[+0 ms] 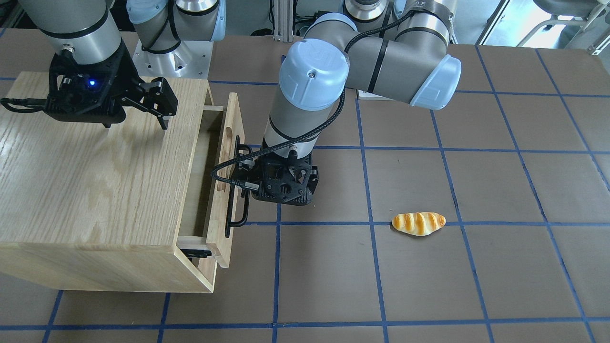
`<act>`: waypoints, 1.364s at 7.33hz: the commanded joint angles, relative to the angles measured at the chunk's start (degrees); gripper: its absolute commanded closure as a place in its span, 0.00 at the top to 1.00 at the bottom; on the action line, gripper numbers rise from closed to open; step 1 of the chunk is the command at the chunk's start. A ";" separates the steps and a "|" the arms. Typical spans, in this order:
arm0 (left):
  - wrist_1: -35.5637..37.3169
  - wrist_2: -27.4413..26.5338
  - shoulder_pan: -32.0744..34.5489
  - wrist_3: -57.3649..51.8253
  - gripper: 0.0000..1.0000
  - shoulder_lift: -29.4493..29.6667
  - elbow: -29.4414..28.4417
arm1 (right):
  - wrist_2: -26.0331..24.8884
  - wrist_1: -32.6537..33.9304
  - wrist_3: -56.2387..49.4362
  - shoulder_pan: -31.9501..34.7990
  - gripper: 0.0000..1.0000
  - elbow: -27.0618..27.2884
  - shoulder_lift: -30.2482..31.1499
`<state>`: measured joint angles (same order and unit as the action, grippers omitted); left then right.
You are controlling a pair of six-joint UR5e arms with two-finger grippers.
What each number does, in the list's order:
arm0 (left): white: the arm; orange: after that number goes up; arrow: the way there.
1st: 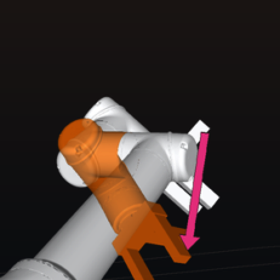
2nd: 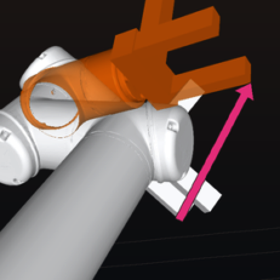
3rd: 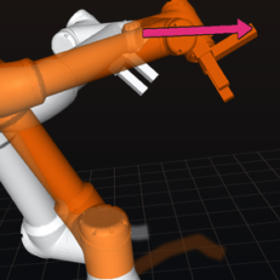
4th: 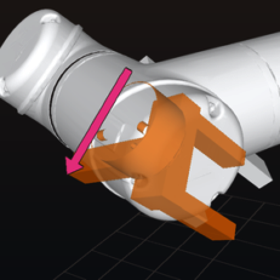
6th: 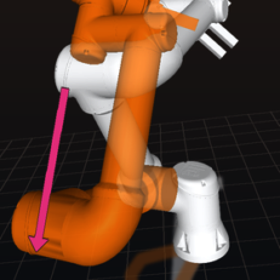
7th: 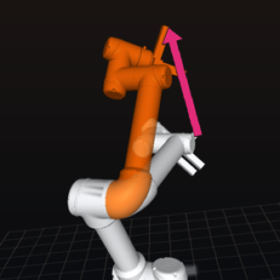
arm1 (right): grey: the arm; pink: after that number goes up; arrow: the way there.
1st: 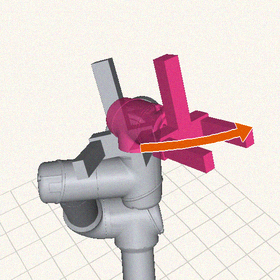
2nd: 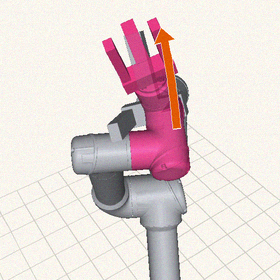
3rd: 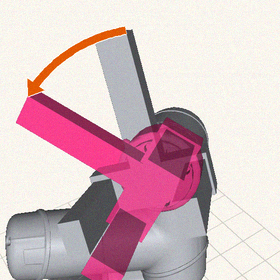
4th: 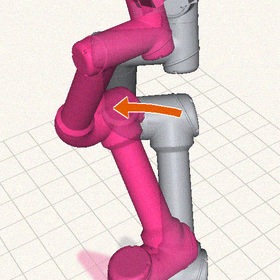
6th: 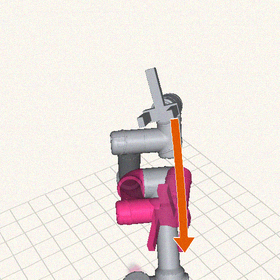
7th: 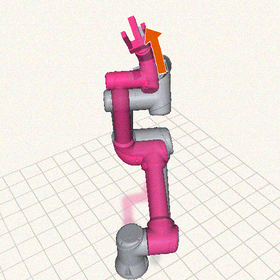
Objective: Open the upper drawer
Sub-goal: 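Pull the handle away from the cabinet with the left gripper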
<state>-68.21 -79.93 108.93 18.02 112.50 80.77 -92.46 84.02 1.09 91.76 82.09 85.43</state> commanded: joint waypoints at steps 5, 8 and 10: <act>-3.42 -1.28 -2.84 -3.51 1.00 -1.06 0.00 | 0.00 0.00 0.05 0.00 1.00 0.00 0.00; -4.12 -1.36 -4.34 -5.27 1.00 -1.23 0.00 | 0.00 0.00 -0.04 0.00 1.00 0.08 0.00; -5.52 -1.36 -5.30 -7.11 1.00 -1.41 0.00 | 0.00 0.00 -0.04 0.00 1.00 0.00 0.00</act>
<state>-72.84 -81.30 104.38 11.92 111.19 80.77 -92.46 84.02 1.10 91.76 82.12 85.43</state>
